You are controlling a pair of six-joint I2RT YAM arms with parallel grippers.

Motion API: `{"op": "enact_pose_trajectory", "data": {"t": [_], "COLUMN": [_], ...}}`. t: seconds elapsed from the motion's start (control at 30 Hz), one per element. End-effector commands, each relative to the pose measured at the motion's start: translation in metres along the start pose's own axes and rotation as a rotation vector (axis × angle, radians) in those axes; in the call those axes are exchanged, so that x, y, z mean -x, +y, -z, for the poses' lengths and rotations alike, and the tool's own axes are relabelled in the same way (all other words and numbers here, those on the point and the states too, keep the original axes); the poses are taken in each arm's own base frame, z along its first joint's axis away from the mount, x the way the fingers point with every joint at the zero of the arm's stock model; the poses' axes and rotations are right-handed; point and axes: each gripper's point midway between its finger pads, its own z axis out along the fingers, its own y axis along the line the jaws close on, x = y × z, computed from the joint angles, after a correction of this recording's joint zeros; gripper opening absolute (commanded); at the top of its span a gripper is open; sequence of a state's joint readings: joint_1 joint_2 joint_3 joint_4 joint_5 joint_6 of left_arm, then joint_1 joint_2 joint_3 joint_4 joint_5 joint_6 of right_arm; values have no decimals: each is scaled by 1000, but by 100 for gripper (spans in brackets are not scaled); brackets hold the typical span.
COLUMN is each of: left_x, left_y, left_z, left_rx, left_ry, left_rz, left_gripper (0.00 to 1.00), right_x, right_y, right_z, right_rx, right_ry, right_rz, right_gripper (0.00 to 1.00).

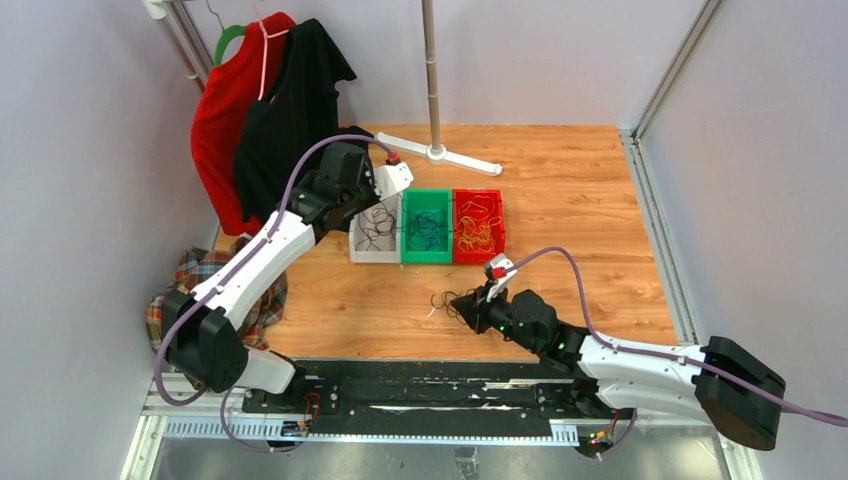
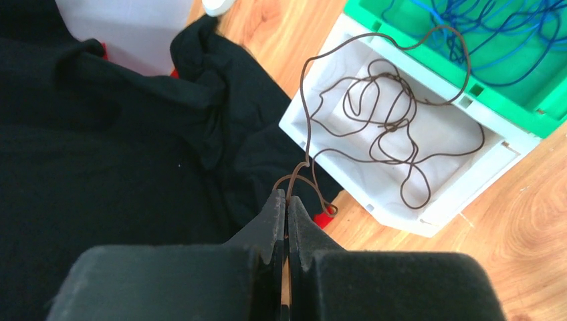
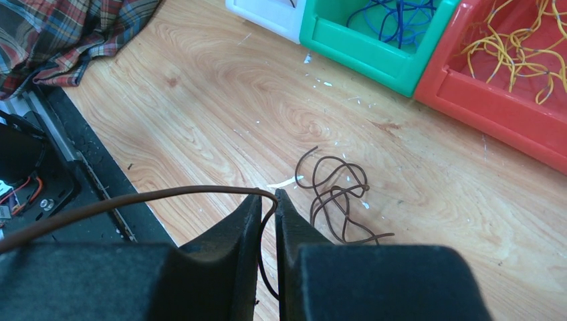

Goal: Untangle the cables

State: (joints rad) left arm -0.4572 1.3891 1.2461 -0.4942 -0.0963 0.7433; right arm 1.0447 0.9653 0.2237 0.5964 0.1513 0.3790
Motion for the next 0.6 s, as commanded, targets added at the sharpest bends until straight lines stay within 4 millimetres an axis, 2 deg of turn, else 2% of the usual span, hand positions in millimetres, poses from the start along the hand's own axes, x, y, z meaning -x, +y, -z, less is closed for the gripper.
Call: {"op": "enact_pose_trajectory", "data": {"t": [0.0, 0.13, 0.23, 0.43, 0.57], "left_x": [-16, -26, -29, -38, -44], "left_y": [5, -5, -3, 2, -2], "left_z": [-9, -14, -16, -8, -3], "left_rx": [44, 10, 28, 57, 74], "left_ry": [68, 102, 129, 113, 93], "left_rz": [-15, -6, 38, 220, 248], "left_gripper": [1, 0, 0, 0, 0], "right_x": [-7, -9, -11, -12, -15], "right_y": [-5, -7, -7, -8, -7], "right_z": [3, 3, 3, 3, 3], "right_rx": [-25, -30, -34, -34, -33], "right_ry": [7, 13, 18, 28, 39], "right_rz": [-16, -14, -13, -13, -10], "right_gripper": [13, 13, 13, 13, 13]}}
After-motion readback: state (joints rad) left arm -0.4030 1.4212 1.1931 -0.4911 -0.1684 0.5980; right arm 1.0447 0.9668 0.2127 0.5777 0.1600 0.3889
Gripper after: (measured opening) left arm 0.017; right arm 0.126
